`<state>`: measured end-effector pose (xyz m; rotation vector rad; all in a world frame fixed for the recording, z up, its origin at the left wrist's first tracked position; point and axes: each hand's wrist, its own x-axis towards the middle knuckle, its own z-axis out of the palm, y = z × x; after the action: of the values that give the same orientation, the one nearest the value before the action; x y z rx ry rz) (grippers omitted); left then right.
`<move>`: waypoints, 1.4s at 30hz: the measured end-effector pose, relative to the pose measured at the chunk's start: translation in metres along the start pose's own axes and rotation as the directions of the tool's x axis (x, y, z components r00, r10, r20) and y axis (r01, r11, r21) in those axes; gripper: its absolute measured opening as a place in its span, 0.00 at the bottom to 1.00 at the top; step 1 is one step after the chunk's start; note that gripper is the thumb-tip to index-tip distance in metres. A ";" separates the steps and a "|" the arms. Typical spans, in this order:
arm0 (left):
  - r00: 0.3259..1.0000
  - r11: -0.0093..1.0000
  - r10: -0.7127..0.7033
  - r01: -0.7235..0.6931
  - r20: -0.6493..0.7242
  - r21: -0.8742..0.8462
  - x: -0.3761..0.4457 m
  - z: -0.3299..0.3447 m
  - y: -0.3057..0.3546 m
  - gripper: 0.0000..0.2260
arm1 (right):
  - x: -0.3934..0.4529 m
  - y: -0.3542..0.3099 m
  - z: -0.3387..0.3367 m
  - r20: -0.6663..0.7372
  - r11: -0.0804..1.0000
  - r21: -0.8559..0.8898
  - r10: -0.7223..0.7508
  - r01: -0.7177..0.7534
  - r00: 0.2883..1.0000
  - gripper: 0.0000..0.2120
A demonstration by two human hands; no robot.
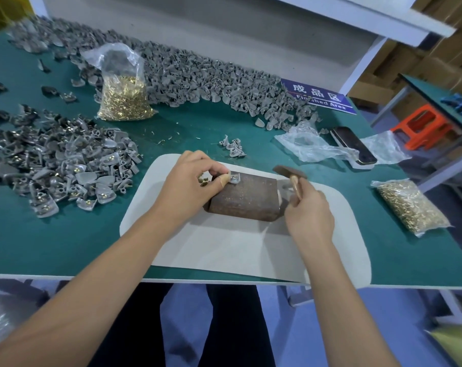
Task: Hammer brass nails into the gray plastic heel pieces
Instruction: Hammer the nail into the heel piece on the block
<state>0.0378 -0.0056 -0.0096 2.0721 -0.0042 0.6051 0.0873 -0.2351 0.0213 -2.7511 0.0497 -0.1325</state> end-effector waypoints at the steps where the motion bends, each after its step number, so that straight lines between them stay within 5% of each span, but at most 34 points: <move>1: 1.000 1.000 0.002 -0.002 -0.003 -0.003 0.000 0.000 0.000 0.04 | 0.001 0.001 0.001 -0.015 0.999 0.047 0.008 -0.007 1.000 0.12; 3: 1.000 1.000 0.002 -0.002 -0.005 -0.002 0.000 0.000 0.001 0.04 | 0.004 0.000 0.000 -0.071 0.990 0.142 -0.014 0.024 0.997 0.18; 8: 1.000 1.000 -0.012 0.012 -0.006 0.002 0.000 0.001 0.000 0.02 | 0.005 -0.012 -0.017 -0.125 0.877 0.366 -0.286 0.312 0.950 0.09; 13: 0.999 0.999 -0.002 0.000 0.044 0.048 0.004 -0.003 -0.003 0.01 | 0.005 -0.022 -0.034 -0.094 0.854 0.113 -0.500 0.508 0.861 0.12; 18: 1.000 0.999 -0.014 0.013 0.025 0.046 0.005 -0.003 -0.004 0.02 | 0.007 -0.025 -0.036 -0.095 0.820 0.110 -0.554 0.562 0.827 0.18; 21: 0.999 0.998 -0.029 0.028 0.017 0.049 0.005 -0.004 -0.004 0.02 | 0.006 -0.023 -0.036 -0.203 0.808 0.169 -0.531 0.564 0.823 0.22; 26: 0.999 0.997 -0.044 0.042 0.022 0.062 0.005 -0.003 -0.002 0.04 | 0.005 -0.021 -0.038 -0.030 0.818 0.060 -0.572 0.573 0.820 0.17; 31: 0.998 0.997 -0.048 0.046 0.030 0.065 0.004 -0.004 0.000 0.05 | 0.002 -0.017 -0.036 -0.097 0.849 0.133 -0.503 0.512 0.859 0.17; 38: 0.998 0.998 -0.049 0.048 0.043 0.028 0.002 -0.003 -0.001 0.02 | 0.013 0.013 -0.017 -0.132 0.969 0.156 -0.170 0.190 0.977 0.05; 42: 0.999 0.999 -0.044 0.044 0.028 0.029 0.000 0.000 -0.002 0.02 | 0.017 0.022 -0.007 -0.089 0.984 0.136 -0.104 0.115 0.991 0.16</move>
<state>0.0387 -0.0040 -0.0114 2.1026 0.0339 0.5518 0.1033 -0.2587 0.0210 -2.6059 -0.0863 -0.2676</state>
